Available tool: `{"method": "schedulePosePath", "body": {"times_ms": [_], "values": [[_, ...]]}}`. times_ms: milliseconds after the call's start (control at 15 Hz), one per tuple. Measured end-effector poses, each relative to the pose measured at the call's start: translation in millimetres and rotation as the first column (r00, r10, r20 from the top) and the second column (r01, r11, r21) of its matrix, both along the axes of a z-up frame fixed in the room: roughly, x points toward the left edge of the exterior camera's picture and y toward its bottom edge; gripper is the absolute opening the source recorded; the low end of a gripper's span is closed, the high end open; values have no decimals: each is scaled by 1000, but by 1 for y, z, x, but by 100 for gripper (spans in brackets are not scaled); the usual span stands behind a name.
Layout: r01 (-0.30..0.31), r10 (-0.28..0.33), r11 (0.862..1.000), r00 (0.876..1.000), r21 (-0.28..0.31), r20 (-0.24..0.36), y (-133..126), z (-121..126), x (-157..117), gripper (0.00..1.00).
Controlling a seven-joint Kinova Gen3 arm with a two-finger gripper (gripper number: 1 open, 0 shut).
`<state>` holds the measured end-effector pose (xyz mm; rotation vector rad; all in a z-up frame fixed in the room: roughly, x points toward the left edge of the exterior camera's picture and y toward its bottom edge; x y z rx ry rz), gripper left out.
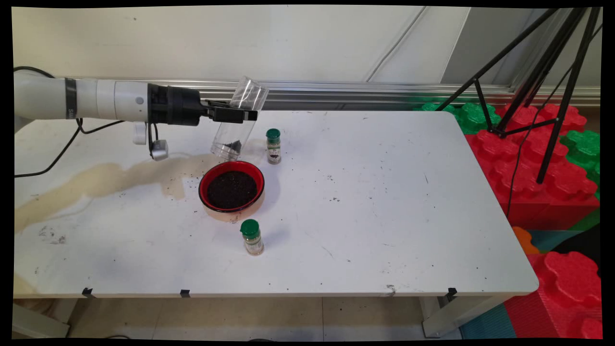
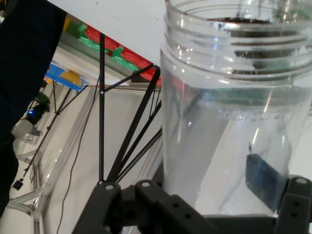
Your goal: Pour the black seasoning powder in the red bowl
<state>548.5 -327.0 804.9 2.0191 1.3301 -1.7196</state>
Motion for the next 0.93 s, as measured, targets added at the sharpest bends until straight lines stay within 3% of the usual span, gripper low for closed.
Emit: {"method": "schedulePosePath", "body": {"times_ms": [933], "values": [[9, -9, 1000, 1000, -14, -5, 4, -1, 1, 0]]}}
